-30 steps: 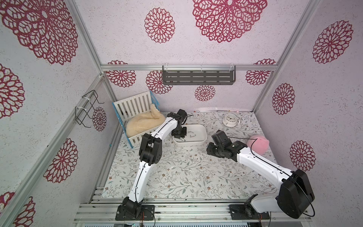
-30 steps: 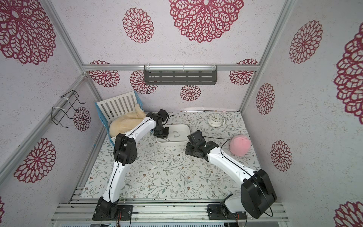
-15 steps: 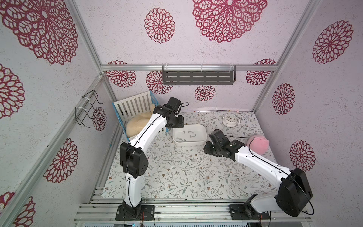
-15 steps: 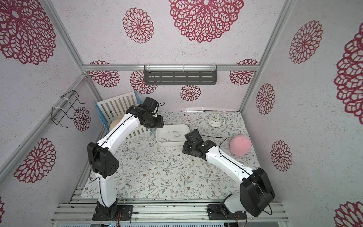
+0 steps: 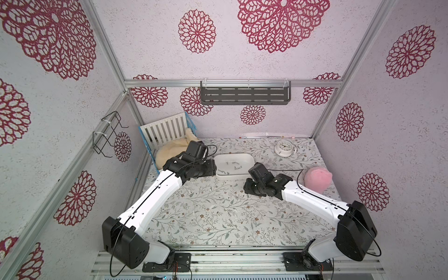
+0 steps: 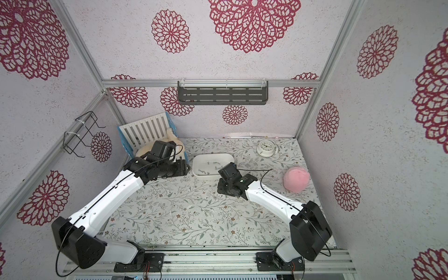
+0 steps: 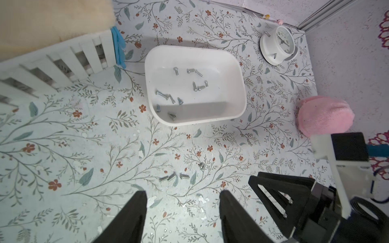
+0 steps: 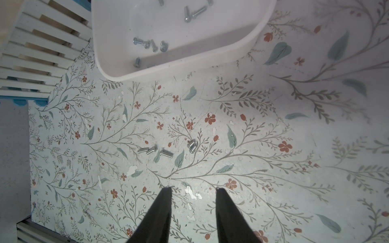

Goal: Put the screws on the desktop into the storage box
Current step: Pick up the screw from the center of the board.

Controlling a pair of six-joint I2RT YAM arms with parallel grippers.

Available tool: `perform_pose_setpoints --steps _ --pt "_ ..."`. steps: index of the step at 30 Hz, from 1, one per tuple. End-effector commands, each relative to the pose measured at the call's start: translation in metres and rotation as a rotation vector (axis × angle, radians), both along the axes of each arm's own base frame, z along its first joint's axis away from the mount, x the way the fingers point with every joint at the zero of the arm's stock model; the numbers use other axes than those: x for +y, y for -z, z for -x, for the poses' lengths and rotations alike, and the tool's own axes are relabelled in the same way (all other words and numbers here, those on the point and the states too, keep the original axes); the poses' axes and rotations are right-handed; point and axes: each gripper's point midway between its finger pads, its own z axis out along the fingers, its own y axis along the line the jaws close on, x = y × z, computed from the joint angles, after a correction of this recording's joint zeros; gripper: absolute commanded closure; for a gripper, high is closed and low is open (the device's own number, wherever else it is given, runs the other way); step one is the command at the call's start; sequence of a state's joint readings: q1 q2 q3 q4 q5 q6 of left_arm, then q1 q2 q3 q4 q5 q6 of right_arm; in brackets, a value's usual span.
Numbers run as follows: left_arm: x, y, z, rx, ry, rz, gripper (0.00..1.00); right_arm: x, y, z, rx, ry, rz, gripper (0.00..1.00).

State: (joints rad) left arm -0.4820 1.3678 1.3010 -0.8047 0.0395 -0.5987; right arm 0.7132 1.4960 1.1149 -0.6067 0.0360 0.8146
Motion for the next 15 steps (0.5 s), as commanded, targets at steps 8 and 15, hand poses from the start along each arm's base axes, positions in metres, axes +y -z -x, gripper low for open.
perform_pose_setpoints --steps 8,15 --pt "0.016 0.029 0.043 -0.027 -0.061 0.039 0.41 0.02 0.01 -0.002 -0.005 -0.019 -0.014 0.6" --pt "0.015 0.043 0.055 0.009 -0.054 0.04 0.41 0.034 0.023 -0.002 0.011 -0.072 -0.011 0.6"
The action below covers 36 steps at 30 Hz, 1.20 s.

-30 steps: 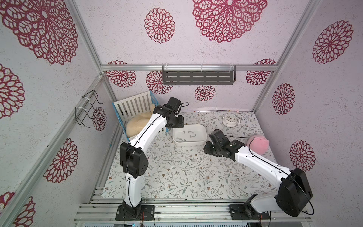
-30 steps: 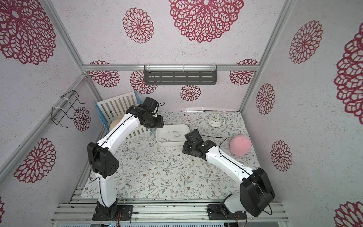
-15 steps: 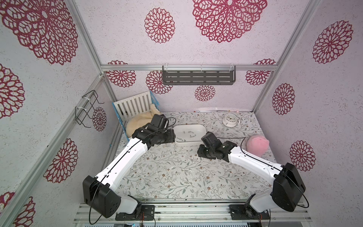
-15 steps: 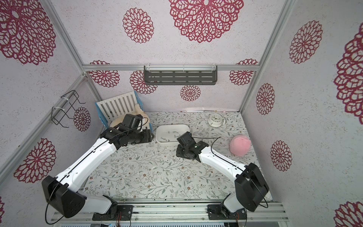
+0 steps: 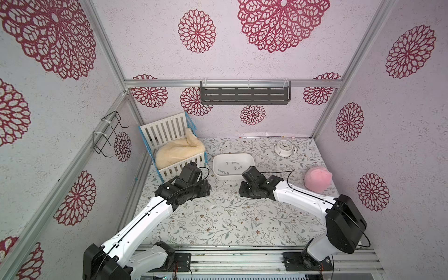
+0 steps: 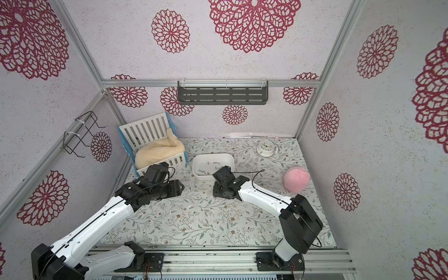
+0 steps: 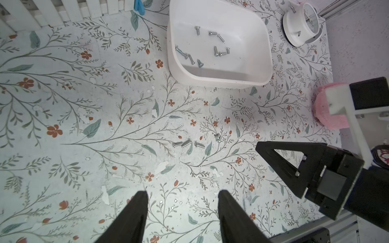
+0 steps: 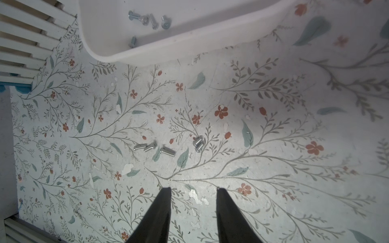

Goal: Put the screws on the desktop into the storage box
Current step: Pick up the screw from the center of the board.

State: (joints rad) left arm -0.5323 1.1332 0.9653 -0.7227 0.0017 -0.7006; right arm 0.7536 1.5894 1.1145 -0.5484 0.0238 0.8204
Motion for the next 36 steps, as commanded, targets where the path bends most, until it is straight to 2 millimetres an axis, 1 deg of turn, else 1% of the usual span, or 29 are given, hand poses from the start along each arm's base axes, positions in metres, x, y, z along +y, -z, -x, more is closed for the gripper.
perform_pose_setpoints --steps 1,8,17,19,26,33,36 --pt "-0.006 -0.003 -0.001 -0.024 0.002 0.016 0.41 0.013 -0.002 -0.004 -0.022 -0.034 -0.021 0.6" --pt "-0.008 0.006 0.003 -0.001 0.008 0.007 0.4 0.023 0.006 -0.007 -0.012 -0.069 0.011 0.6" --pt "-0.009 0.013 0.003 0.019 0.013 -0.005 0.4 0.026 0.017 -0.013 0.006 -0.068 0.054 0.6" --pt "-0.008 0.014 0.003 0.02 0.008 -0.007 0.4 0.026 0.023 -0.015 0.016 -0.065 0.074 0.6" --pt "-0.009 0.014 0.001 0.018 0.016 -0.014 0.4 0.028 0.027 -0.02 0.023 -0.065 0.113 0.6" --pt "-0.01 0.018 0.0 0.027 0.022 -0.031 0.4 0.028 0.04 -0.021 0.053 -0.071 0.155 0.59" --pt "-0.011 0.017 0.0 0.028 0.024 -0.024 0.4 0.028 0.044 -0.022 0.059 -0.073 0.17 0.59"
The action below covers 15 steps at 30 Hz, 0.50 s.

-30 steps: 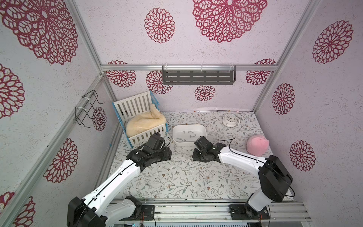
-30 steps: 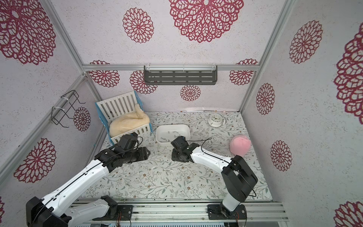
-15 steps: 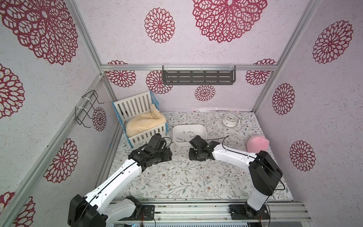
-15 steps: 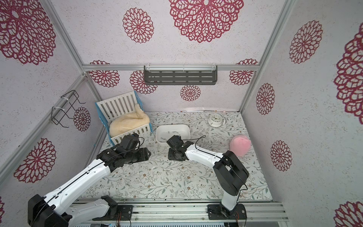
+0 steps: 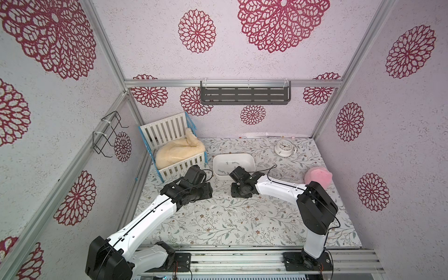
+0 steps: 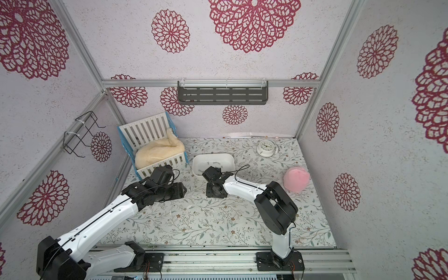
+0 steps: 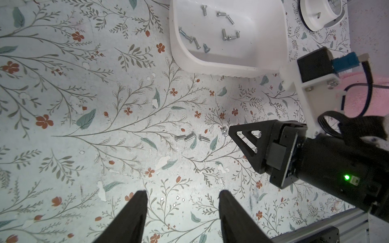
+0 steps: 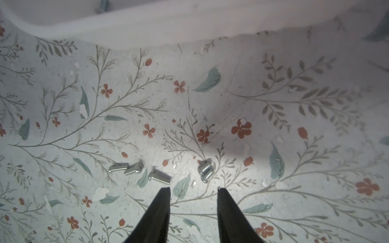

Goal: Put the screws on the desktop into the storage box
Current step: Pick up the screw from the center of the board.

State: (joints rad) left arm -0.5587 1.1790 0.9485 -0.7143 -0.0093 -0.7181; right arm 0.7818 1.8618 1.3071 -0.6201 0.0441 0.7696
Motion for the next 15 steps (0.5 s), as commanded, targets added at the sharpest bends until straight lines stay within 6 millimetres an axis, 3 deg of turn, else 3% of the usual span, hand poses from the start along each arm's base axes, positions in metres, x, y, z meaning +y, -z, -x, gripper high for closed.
perform_pose_setpoints --steps 1,15 --pt "-0.0059 -0.0034 -0.0025 -0.02 0.02 0.009 0.4 0.0001 -0.0026 -0.0053 -0.023 -0.014 0.035 0.59" --pt "-0.0052 -0.0069 0.0024 -0.023 0.015 0.033 0.4 -0.0053 0.0042 -0.0071 -0.019 -0.024 0.094 0.59"
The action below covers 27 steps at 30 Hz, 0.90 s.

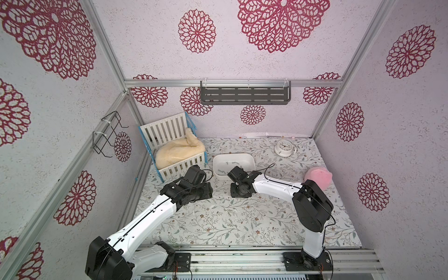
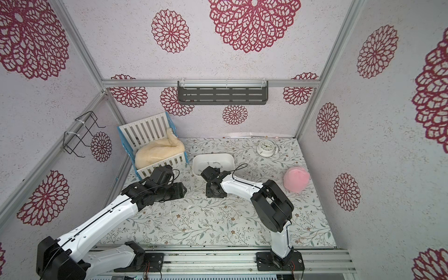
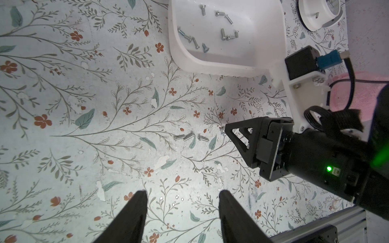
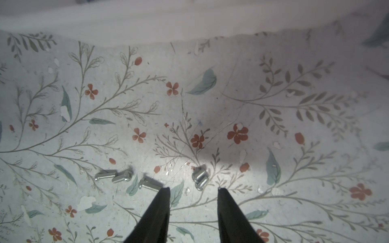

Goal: Put the screws on the desktop into the storage box
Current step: Pick up the screw from the center of the board.

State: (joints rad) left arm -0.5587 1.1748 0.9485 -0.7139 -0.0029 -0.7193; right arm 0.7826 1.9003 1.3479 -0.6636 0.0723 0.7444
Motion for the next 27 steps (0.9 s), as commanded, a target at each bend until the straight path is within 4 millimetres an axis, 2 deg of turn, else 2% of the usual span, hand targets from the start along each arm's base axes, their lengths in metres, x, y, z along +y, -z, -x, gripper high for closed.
perform_pose_setpoints --steps 1,8,18,27 --pt "-0.004 -0.005 0.002 -0.02 0.011 0.028 0.4 -0.003 -0.002 -0.003 -0.024 -0.011 0.038 0.59" --pt "-0.004 -0.002 0.003 -0.012 0.006 0.028 0.4 -0.004 0.0 -0.005 -0.031 -0.013 0.051 0.59" --pt "-0.002 -0.002 0.005 -0.016 -0.004 0.031 0.4 -0.008 0.015 -0.003 -0.007 -0.021 0.09 0.59" --pt "-0.004 0.001 0.003 -0.001 0.0 0.027 0.4 -0.01 0.021 -0.004 -0.002 -0.026 0.115 0.58"
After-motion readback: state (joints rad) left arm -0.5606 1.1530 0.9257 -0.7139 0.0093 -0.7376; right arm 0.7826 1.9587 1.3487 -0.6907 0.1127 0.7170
